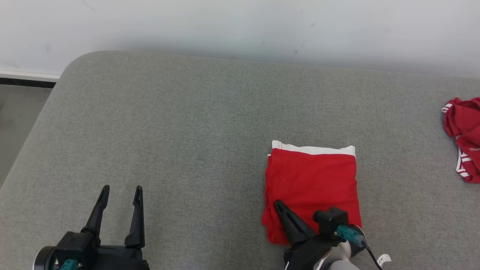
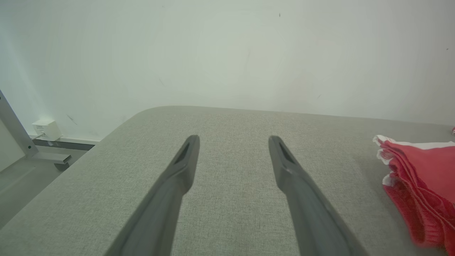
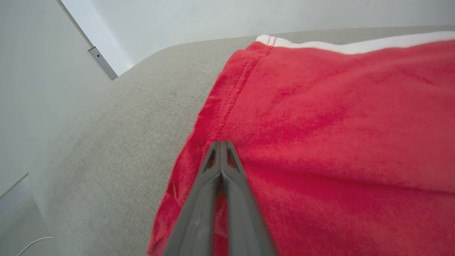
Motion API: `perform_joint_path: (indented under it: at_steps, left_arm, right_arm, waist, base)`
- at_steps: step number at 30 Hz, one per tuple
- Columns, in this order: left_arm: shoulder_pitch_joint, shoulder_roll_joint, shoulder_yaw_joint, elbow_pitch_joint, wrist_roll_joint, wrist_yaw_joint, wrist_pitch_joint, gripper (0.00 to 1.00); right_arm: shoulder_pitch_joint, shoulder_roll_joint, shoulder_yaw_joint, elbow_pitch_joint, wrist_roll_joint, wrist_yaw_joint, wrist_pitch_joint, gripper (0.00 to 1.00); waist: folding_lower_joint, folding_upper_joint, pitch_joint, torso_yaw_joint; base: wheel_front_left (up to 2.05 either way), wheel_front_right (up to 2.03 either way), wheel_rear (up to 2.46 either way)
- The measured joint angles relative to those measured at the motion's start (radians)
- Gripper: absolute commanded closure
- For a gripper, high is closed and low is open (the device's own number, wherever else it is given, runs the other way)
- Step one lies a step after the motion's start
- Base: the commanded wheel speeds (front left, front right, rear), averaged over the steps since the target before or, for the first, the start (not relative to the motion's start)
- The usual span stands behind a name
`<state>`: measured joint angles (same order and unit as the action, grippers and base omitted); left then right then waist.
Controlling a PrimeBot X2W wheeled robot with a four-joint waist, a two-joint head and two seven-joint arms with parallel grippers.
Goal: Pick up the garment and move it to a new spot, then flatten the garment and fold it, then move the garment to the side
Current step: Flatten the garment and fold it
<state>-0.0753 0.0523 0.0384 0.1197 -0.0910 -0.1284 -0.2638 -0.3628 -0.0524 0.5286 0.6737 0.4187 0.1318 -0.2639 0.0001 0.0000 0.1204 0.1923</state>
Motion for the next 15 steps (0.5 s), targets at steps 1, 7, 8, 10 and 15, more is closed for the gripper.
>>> perform_joint_path:
  at_steps: [1,7,8,10,15]
  left_arm:
    - [0.000,0.000,-0.002,0.001,0.000,-0.001,0.000,0.00]
    - [0.000,0.000,-0.007,0.012,-0.006,-0.001,0.000,0.00]
    - [0.000,-0.001,-0.006,0.014,-0.006,-0.001,0.000,0.00]
    - [0.001,-0.001,-0.004,0.014,-0.006,-0.001,0.000,0.00]
    - [0.018,0.000,0.014,0.012,-0.005,0.004,0.000,0.00]
  right_arm:
    - [-0.001,0.000,0.016,-0.008,0.014,0.000,0.000,1.00]
    - [-0.014,0.002,0.065,-0.044,0.066,0.000,0.000,1.00]
    - [-0.017,0.002,0.060,-0.052,0.065,0.000,0.000,1.00]
    - [-0.022,0.002,0.035,-0.078,0.057,0.000,0.000,1.00]
    - [-0.022,-0.003,-0.058,-0.147,-0.008,0.000,0.000,1.00]
  waist:
    - [0.0000,0.0000,0.000,0.002]
    - [0.0000,0.0000,-0.011,-0.005]
    - [-0.0002,0.0000,-0.013,-0.009]
    - [-0.0002,0.0000,-0.018,-0.020]
    - [-0.0002,0.0000,-0.033,-0.065]
  base:
    - [0.00,0.00,0.00]
    - [0.00,0.00,0.00]
    - [0.00,0.00,0.00]
    - [0.00,0.00,0.00]
    - [0.00,0.00,0.00]
